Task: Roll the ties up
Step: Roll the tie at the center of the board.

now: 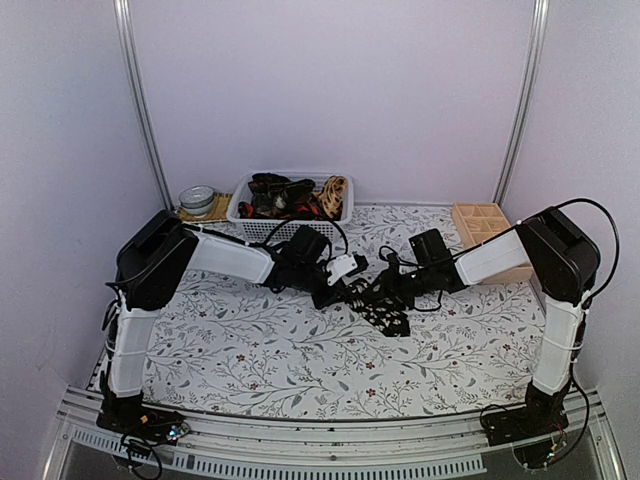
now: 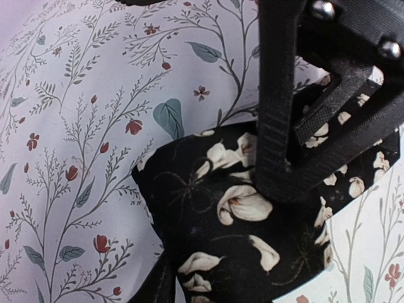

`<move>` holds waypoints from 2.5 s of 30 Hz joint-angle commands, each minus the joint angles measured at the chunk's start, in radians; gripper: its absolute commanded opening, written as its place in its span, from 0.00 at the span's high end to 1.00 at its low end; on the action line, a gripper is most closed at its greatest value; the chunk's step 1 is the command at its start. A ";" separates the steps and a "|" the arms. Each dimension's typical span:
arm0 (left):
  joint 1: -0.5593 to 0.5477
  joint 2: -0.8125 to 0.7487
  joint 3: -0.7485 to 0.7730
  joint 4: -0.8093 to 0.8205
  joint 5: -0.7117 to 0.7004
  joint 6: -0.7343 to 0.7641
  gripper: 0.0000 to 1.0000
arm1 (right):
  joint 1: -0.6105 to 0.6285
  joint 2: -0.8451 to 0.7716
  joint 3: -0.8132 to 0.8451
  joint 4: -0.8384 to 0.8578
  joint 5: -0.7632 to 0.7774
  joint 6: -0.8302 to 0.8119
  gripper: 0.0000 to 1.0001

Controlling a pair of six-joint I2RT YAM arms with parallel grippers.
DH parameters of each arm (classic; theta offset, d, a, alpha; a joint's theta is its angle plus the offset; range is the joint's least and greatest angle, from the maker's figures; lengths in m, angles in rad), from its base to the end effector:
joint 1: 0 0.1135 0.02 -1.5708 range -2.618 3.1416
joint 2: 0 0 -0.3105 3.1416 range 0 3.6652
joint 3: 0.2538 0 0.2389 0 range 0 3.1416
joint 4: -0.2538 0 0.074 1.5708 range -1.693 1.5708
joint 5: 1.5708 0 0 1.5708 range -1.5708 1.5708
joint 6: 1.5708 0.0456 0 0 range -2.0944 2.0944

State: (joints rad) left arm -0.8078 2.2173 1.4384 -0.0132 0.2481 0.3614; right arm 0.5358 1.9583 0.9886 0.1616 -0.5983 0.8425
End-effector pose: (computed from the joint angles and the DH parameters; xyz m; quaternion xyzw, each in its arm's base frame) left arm 0.3352 -0.3668 0.1574 0.5458 0.7397 -0.1950 0.3420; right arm 0.3263 0.2236 0.1634 0.0271 0.8933 0.4373 0.1005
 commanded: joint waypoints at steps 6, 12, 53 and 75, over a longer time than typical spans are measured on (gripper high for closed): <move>-0.027 -0.027 -0.019 -0.057 0.053 -0.003 0.60 | 0.006 0.086 -0.002 -0.030 0.031 0.003 0.67; -0.005 -0.087 -0.050 -0.126 0.142 -0.032 0.36 | 0.006 0.097 0.001 -0.033 0.036 0.001 0.68; 0.031 0.069 -0.144 0.312 0.211 -1.042 0.11 | 0.007 0.099 -0.007 -0.026 0.042 -0.002 0.69; -0.029 0.070 -0.259 0.438 0.087 -1.123 0.61 | 0.006 0.092 -0.005 -0.026 0.053 0.005 0.68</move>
State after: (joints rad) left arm -0.7963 2.2410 1.2087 0.5304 0.3443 -0.7448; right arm 0.5365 1.9839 0.9955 0.1928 -0.6037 0.8467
